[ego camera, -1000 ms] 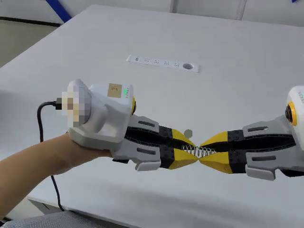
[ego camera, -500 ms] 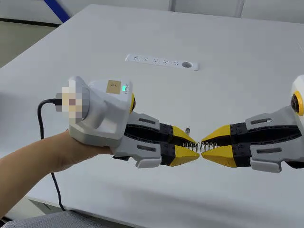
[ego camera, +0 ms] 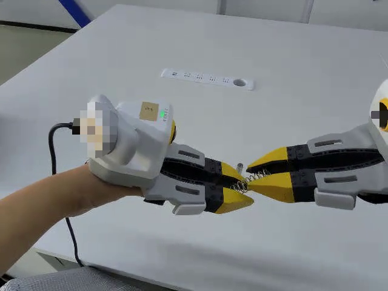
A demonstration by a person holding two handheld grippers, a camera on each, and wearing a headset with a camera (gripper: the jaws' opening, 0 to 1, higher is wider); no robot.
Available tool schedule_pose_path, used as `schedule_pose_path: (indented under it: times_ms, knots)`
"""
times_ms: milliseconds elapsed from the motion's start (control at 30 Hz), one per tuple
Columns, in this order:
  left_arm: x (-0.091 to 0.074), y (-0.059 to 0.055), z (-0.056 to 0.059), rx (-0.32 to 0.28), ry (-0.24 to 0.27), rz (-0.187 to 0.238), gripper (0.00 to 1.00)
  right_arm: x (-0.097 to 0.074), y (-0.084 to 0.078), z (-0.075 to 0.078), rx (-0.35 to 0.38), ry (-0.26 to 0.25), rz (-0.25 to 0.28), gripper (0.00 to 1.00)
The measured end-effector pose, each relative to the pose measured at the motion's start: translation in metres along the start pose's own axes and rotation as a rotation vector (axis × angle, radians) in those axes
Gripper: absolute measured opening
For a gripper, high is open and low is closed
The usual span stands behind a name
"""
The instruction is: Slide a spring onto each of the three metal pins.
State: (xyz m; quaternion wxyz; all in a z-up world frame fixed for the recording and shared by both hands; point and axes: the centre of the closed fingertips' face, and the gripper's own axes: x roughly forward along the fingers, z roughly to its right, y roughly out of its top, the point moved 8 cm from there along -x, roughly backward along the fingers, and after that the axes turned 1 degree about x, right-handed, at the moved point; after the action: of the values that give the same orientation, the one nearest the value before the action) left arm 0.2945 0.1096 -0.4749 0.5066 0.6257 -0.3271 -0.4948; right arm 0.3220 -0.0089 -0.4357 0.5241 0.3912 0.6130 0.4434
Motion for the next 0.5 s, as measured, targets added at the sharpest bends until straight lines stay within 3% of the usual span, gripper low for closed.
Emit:
schedule_pose_path:
  times_ms: [300,500]
  knots:
    - [0.005,0.0,-0.002,-0.009,0.022,0.009,0.1,0.009,0.005,0.001,0.001,-0.035,0.026,0.11]
    - [0.005,-0.004,-0.003,-0.011,0.039,-0.002,0.1,0.012,0.003,0.001,0.002,-0.062,0.006,0.11]
